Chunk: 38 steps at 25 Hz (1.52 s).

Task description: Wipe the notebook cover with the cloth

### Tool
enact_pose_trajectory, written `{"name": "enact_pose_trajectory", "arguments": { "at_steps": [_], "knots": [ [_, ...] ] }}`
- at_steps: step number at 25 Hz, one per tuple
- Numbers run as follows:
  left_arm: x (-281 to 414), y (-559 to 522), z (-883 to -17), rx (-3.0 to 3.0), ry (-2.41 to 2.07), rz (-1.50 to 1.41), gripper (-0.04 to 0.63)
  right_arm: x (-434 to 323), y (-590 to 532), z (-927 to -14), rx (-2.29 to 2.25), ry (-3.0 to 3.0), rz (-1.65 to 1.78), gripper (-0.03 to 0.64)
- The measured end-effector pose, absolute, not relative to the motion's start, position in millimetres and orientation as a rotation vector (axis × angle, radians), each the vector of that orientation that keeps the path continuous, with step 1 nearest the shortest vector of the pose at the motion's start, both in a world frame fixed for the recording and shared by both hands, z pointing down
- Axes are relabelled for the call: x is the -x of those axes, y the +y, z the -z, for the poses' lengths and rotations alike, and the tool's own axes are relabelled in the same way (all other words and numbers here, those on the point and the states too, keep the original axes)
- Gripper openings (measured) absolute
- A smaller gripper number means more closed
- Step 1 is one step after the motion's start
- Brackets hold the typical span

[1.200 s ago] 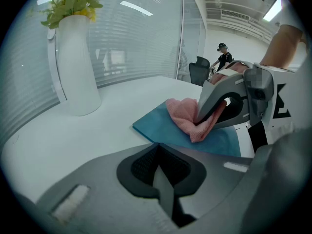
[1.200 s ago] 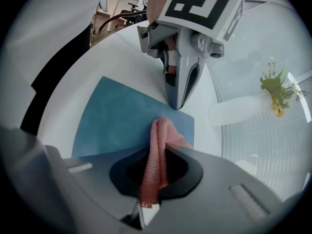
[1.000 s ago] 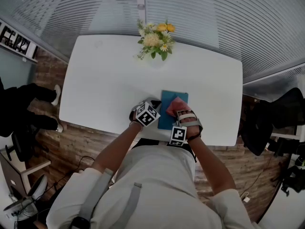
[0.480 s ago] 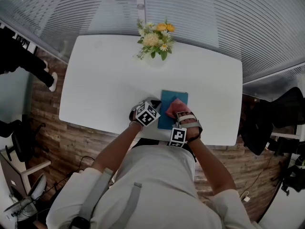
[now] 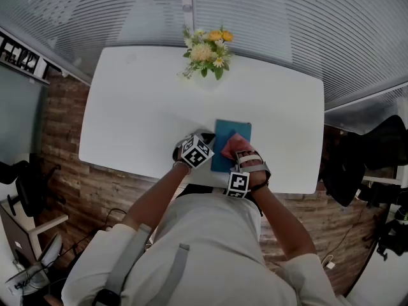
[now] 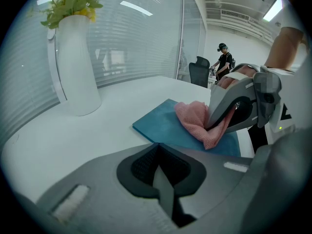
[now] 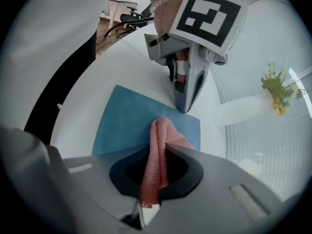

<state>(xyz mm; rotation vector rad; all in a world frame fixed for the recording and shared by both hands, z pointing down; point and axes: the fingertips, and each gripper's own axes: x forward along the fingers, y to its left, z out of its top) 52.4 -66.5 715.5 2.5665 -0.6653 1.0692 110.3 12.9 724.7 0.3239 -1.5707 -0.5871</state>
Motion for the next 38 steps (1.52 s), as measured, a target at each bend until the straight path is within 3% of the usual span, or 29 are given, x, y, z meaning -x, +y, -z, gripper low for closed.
{"name": "enact_pose_trajectory", "arguments": {
  "at_steps": [38],
  "knots": [
    [-51.8,-65.8,-713.5,-2.568,-0.67,-1.073,0.002,-107.2,47.9,-727.2,-0.253,-1.629,0.45,0.0]
  ]
}}
